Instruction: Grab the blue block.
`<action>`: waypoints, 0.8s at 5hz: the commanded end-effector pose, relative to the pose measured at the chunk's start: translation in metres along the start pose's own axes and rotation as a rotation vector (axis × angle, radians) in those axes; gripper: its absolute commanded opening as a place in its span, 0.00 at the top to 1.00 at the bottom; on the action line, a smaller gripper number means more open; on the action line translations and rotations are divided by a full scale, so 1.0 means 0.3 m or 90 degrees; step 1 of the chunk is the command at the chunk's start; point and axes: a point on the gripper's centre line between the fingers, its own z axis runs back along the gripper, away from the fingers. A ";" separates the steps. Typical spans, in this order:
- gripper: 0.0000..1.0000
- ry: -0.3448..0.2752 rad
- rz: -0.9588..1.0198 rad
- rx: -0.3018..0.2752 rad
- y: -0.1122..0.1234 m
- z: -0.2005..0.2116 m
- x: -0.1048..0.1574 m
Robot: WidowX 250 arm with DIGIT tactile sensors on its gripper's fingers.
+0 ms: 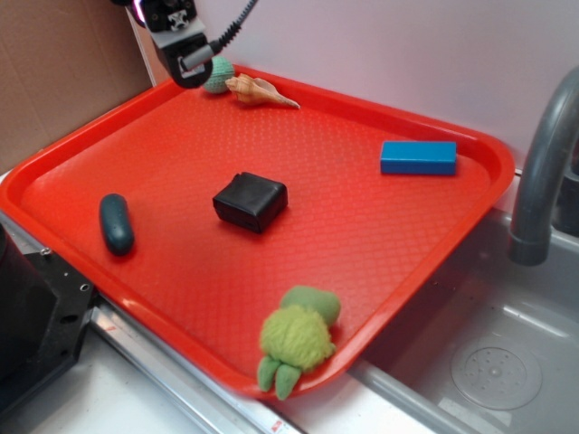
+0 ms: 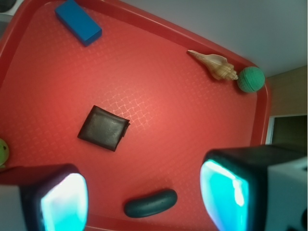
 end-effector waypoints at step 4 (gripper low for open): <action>0.00 -0.079 -0.154 -0.065 -0.107 -0.289 0.380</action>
